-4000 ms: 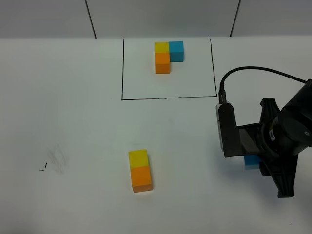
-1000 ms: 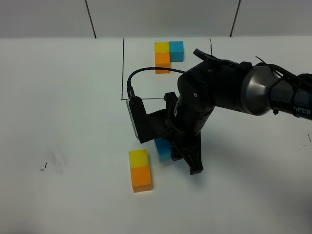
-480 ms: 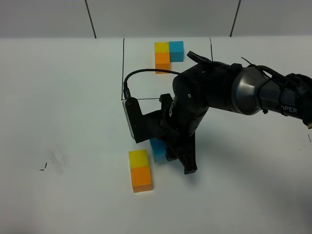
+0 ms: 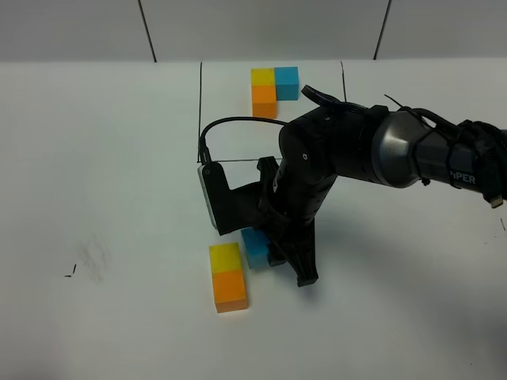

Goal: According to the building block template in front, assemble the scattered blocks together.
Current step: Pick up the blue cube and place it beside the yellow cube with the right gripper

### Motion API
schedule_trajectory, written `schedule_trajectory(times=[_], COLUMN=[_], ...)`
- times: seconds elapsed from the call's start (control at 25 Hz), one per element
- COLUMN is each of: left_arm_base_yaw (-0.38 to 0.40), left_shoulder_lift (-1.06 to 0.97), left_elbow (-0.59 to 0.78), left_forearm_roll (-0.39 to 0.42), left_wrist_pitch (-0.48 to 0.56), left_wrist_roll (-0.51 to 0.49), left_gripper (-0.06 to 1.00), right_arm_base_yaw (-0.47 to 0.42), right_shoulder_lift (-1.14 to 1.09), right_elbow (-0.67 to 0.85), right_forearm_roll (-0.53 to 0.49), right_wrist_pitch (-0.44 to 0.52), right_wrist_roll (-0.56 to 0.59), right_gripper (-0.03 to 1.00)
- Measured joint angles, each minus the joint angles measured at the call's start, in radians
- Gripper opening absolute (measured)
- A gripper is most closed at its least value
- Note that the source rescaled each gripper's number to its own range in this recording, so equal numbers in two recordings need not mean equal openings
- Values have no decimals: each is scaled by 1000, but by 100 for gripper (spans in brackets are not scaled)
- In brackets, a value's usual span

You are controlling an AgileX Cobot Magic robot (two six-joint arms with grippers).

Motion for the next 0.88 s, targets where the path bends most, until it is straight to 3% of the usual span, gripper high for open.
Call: schedule_trajectory(times=[0.88], left_arm_base_yaw=[0], left_shoulder_lift=[0], left_elbow=[0], left_forearm_roll=[0], left_wrist_pitch=[0], left_wrist_roll=[0], left_gripper=[1], right_arm_base_yaw=[0], right_shoulder_lift=[13], right_elbow=[0], right_forearm_roll=[22], right_wrist_pitch=[-16], right_wrist_roll=[-8], right_gripper=[52])
